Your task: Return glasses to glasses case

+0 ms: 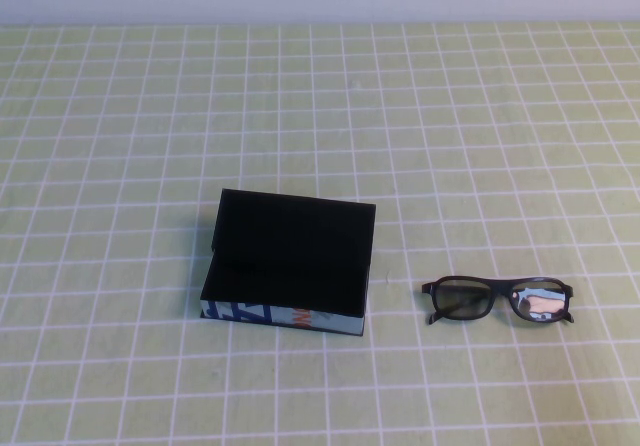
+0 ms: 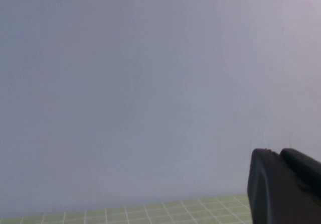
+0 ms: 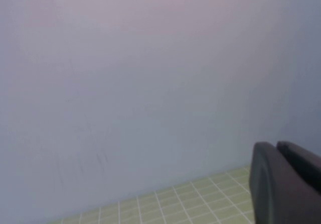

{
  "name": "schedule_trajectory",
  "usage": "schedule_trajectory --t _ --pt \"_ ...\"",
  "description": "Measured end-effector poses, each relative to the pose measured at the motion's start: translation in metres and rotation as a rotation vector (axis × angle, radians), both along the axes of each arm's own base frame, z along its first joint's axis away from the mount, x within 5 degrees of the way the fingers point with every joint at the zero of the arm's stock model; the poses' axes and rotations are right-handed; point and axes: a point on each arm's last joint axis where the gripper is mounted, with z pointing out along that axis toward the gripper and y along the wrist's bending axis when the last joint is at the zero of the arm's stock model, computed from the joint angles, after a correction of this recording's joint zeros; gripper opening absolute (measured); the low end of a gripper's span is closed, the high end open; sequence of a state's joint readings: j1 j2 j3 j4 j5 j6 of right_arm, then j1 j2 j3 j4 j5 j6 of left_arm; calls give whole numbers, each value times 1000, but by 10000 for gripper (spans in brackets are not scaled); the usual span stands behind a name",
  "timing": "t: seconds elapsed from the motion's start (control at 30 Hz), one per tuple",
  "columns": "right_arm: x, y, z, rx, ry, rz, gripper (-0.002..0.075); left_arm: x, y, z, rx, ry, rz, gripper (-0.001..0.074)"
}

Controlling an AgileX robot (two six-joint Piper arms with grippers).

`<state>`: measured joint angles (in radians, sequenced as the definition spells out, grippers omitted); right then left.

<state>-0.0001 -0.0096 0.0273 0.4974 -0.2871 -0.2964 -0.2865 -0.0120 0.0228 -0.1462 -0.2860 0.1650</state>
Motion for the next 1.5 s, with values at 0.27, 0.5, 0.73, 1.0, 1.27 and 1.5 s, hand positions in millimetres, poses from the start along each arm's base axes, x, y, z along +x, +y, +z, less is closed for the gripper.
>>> schedule_trajectory --t 0.27,0.5,0.73,1.0,1.27,1.5 --pt "-3 -4 6 53 -81 -33 -18 -1 1 4 -24 -45 3 -3" --pt "-16 -1 43 -4 -290 -19 -18 -17 10 30 -331 -336 -76 -3" --pt "-60 7 133 38 -561 119 -18 -31 5 76 -273 -348 -159 -3" --pt "-39 14 199 45 -247 193 -18 -26 4 139 -120 -62 -86 -3" --pt "60 21 173 114 397 246 -18 31 -3 116 83 619 61 -3" --pt "102 32 145 66 651 346 -18 48 -10 102 107 781 46 -3"
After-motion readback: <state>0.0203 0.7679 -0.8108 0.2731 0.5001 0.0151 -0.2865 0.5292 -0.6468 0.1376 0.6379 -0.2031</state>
